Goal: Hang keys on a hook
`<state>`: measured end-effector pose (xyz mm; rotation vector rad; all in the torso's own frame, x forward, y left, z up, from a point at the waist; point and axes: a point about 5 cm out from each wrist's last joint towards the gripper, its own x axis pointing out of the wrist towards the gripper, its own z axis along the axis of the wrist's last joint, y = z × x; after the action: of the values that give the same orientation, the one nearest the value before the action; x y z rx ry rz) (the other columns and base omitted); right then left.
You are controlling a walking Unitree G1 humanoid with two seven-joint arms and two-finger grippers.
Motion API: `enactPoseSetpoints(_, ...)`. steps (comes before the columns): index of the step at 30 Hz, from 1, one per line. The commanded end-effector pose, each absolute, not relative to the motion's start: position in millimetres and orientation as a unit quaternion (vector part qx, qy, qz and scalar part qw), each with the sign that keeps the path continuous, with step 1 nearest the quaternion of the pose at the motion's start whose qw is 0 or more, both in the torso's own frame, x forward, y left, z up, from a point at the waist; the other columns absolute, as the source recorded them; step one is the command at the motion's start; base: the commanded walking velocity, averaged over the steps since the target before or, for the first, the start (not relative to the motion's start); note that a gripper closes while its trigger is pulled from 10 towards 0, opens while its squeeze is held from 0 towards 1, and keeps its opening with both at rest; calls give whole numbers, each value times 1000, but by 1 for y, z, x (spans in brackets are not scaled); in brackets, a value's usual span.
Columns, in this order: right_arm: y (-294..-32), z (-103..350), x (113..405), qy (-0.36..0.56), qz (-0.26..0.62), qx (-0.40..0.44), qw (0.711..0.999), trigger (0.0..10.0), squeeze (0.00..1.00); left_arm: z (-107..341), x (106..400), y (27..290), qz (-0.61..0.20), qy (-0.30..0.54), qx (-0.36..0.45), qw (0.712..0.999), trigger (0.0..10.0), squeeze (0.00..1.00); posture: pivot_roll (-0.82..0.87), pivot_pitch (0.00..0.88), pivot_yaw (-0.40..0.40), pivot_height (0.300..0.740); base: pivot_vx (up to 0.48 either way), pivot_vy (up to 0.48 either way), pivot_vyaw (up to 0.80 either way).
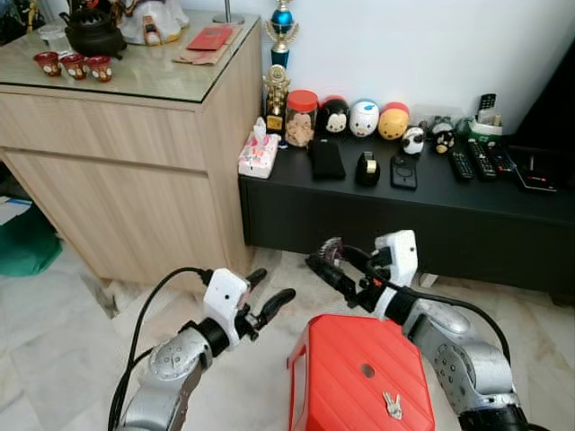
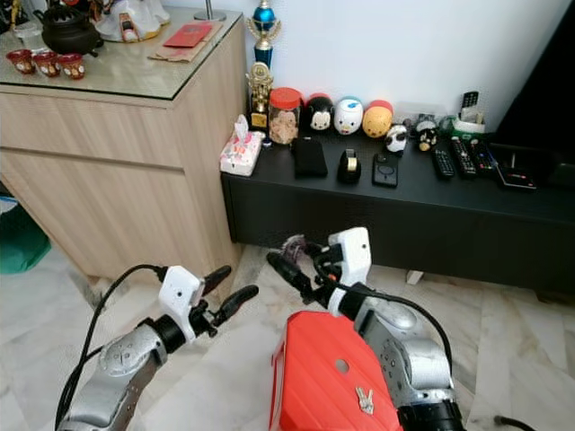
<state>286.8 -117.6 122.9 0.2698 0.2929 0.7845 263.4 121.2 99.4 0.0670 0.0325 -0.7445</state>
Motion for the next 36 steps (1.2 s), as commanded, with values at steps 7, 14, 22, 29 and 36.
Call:
enactPoseSetpoints(7,-112,138,284,151,414,122,889,10000,0,106,260,117,-393,20,48,918,10000,0,12,21,-79,740,0,0,0)
enactPoseSetpoints(14,-106,144,277,168,446,112,872,10000,0,110,264,119,-392,16,50,919,10000,0,7,15,-74,740,0,0,0)
enactPoseSetpoints(22,-100,144,268,184,469,115,856,10000,0,118,265,115,-408,1,54,911,10000,0,6,10,-69,740,0,0,0)
enactPoseSetpoints(29,-98,144,266,190,473,116,852,10000,0,118,268,115,-404,1,59,913,10000,0,3,9,-65,740,0,0,0)
enactPoseSetpoints(36,-94,146,261,196,492,118,840,10000,0,119,273,116,-392,-6,51,918,10000,0,2,16,-67,740,0,0,0)
